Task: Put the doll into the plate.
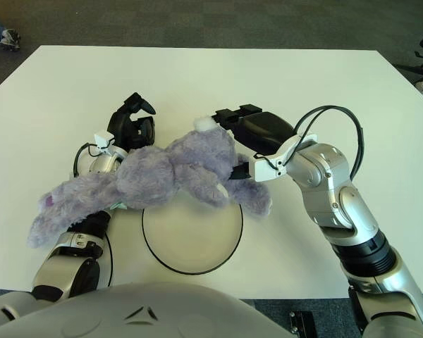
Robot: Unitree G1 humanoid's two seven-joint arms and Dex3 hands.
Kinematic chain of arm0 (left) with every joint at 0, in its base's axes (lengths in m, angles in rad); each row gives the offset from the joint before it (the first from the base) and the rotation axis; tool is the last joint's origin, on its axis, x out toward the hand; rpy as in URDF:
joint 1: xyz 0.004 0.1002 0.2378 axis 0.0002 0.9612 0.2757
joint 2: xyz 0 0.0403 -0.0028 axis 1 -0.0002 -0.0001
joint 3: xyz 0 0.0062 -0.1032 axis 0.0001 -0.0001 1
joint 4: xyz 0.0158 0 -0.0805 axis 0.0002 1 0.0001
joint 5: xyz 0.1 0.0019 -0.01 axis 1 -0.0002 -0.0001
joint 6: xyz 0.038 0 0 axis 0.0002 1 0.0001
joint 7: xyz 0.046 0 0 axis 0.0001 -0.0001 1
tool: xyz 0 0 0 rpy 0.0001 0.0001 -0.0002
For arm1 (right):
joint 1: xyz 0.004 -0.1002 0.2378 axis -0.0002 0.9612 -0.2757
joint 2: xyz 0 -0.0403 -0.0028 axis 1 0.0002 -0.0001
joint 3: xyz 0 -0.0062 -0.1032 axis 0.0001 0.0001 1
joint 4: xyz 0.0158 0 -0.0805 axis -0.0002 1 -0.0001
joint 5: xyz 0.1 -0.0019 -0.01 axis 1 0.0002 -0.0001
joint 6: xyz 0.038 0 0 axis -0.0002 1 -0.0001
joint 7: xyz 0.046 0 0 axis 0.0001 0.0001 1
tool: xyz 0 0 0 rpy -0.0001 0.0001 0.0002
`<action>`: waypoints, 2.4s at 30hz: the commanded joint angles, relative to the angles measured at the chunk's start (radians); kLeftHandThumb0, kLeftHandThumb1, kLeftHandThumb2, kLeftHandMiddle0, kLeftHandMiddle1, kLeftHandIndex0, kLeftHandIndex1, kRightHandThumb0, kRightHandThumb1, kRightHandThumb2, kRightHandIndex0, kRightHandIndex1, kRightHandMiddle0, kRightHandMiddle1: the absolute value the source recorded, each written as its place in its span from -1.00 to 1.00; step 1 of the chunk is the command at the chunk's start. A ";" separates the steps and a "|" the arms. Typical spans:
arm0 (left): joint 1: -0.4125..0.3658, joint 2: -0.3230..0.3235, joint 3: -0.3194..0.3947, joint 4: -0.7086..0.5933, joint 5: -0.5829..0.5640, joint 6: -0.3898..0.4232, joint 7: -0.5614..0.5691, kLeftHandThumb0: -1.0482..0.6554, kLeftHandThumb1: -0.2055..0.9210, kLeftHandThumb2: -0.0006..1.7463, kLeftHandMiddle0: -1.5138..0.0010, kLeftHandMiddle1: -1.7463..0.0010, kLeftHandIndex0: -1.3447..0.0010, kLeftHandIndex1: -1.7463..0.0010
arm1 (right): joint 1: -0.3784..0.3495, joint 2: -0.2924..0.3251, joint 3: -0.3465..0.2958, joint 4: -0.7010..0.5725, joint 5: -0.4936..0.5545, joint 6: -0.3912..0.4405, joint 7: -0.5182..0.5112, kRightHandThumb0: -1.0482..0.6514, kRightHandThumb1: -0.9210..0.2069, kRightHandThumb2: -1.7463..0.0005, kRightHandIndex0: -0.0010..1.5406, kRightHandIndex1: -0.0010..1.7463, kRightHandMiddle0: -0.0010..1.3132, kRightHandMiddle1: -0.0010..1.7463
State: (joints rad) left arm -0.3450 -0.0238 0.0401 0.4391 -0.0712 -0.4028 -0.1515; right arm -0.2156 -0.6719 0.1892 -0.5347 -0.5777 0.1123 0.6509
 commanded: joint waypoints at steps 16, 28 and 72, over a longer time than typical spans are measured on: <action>0.009 0.000 0.004 -0.004 -0.012 0.013 0.002 -0.30 0.07 0.39 -0.60 -1.00 0.18 -1.00 | 0.000 0.004 -0.049 -0.071 -0.013 0.076 0.045 0.14 -0.16 -0.21 -0.61 1.00 -0.12 0.70; 0.004 0.004 0.005 0.004 -0.016 0.008 -0.005 -0.30 0.07 0.39 -0.61 -1.00 0.18 -1.00 | -0.021 0.011 -0.068 -0.109 -0.015 0.132 0.078 0.23 0.27 -0.53 -0.20 1.00 0.09 0.63; 0.005 0.005 0.007 -0.005 -0.013 0.018 0.000 -0.31 0.04 0.42 -0.62 -1.00 0.16 -1.00 | -0.049 -0.053 -0.281 -0.293 0.283 0.510 0.232 0.22 0.40 -0.63 0.01 0.96 0.03 0.65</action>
State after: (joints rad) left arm -0.3451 -0.0236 0.0416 0.4367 -0.0743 -0.3946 -0.1518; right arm -0.2646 -0.6754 -0.0476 -0.8025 -0.3473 0.5922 0.8386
